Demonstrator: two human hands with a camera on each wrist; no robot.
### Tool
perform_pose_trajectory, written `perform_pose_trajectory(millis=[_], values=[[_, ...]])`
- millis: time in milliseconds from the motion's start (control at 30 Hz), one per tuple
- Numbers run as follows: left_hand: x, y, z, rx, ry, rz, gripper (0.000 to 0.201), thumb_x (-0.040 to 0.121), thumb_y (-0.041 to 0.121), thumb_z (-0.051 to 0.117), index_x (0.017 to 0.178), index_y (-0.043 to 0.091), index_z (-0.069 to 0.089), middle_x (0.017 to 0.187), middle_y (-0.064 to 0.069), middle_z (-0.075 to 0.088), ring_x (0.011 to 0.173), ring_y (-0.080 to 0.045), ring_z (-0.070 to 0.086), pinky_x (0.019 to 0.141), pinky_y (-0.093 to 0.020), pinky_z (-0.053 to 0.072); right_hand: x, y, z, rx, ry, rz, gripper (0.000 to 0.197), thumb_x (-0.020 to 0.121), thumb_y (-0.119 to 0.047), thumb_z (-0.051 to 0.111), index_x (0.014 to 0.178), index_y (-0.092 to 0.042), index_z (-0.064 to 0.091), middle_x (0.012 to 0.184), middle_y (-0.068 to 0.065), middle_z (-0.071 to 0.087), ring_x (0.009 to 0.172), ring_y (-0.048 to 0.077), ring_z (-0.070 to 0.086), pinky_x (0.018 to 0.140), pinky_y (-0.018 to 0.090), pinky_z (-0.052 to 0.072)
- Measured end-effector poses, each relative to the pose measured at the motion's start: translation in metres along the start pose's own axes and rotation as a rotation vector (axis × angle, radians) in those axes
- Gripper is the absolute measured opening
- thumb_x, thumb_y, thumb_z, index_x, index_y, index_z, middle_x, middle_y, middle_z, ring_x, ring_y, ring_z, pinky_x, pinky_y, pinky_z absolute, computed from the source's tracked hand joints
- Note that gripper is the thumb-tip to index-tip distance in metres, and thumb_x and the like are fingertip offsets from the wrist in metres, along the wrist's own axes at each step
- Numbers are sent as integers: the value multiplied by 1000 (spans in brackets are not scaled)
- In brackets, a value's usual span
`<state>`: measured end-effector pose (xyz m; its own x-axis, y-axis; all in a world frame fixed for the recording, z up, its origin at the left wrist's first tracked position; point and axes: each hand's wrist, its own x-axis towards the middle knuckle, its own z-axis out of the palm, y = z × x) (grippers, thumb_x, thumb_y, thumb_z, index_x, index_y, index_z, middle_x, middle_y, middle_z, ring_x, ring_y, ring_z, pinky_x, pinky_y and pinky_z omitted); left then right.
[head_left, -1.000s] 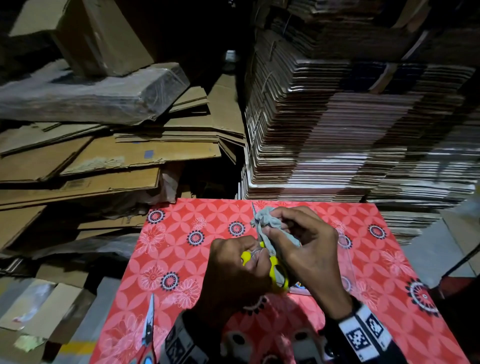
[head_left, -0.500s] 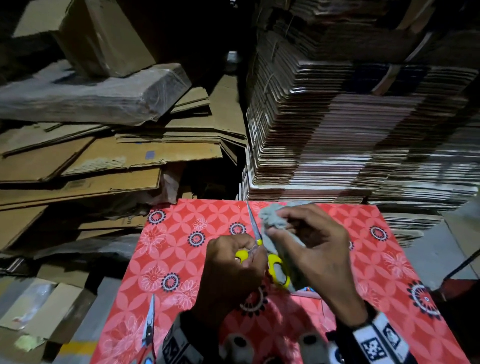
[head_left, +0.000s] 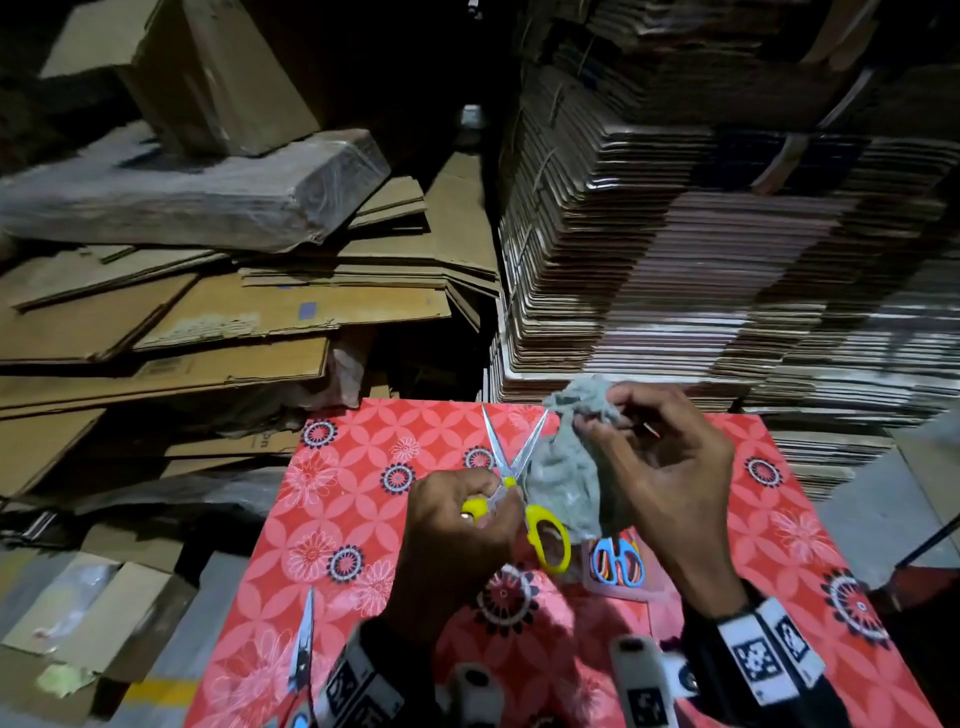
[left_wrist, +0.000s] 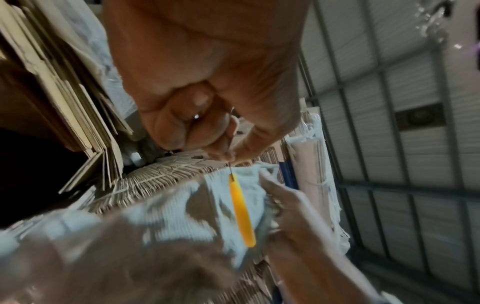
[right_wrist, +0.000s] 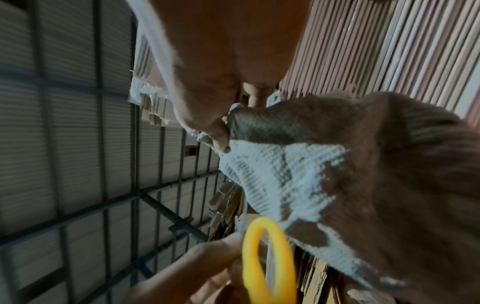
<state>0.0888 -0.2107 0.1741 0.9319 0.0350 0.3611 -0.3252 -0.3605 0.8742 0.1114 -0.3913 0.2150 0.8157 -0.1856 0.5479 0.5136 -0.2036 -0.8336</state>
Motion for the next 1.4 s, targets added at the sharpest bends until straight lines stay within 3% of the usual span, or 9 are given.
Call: perform_pose_trajectory(millis=[133,300,433,533,767,933,1100,1233,1400], values=[[-2,2,4,-46,-22,-2,40,81,30,62,51,22,37,48,4,29,46,-10,27,51,-23,24,-18,2,11,-86,-215,-64,37,73,-2,88,96,-29,75,94,-14,70,86,10,71,73,23,56],[-3,1,6,107,-28,133,46,83,26,62,56,27,25,53,-3,26,45,-17,29,53,-26,21,-12,17,15,-118,-121,-57,36,77,-1,84,95,-30,75,92,-13,69,82,8,68,71,24,54],[-11,-9,11,123,-5,62,43,84,28,64,60,25,28,67,-3,37,50,-21,34,54,-34,32,14,31,6,-104,32,46,32,81,-4,85,96,-30,76,90,-9,67,77,14,66,74,43,59],[-5,-18,7,36,-54,10,42,85,28,67,54,23,40,49,9,38,49,-6,34,55,-23,31,13,18,1,-65,34,26,31,82,-2,85,95,-29,74,91,-4,67,78,13,64,76,35,57],[-5,-25,11,29,-29,-13,36,84,36,69,61,38,40,57,13,34,61,-12,34,59,-23,26,-12,11,11,-210,-194,-142,31,74,3,89,96,-16,79,96,-12,71,87,3,69,75,12,49],[-10,-38,12,72,-76,-42,30,86,37,69,63,31,51,58,12,40,62,-13,40,64,-22,33,12,20,-1,-201,-41,-33,29,80,-3,87,98,-24,78,91,-6,71,81,15,70,73,43,60],[-2,-30,5,87,-94,24,44,87,29,70,58,18,39,57,-3,29,54,-23,35,55,-23,27,2,-2,-6,-161,-237,-125,33,74,-3,92,97,-22,78,93,-11,72,81,11,71,72,28,58],[-5,-33,9,194,-108,22,32,87,37,66,62,29,48,58,13,34,59,-12,38,62,-26,33,-3,1,-1,-181,-414,-139,33,71,-1,93,100,-12,81,97,-12,71,85,9,72,76,20,57],[-6,-21,6,131,-224,2,17,80,51,59,71,37,55,73,5,59,71,-14,52,70,-23,42,-8,8,6,-134,-448,-70,33,73,0,92,98,-18,79,92,-10,69,83,15,71,73,29,61]])
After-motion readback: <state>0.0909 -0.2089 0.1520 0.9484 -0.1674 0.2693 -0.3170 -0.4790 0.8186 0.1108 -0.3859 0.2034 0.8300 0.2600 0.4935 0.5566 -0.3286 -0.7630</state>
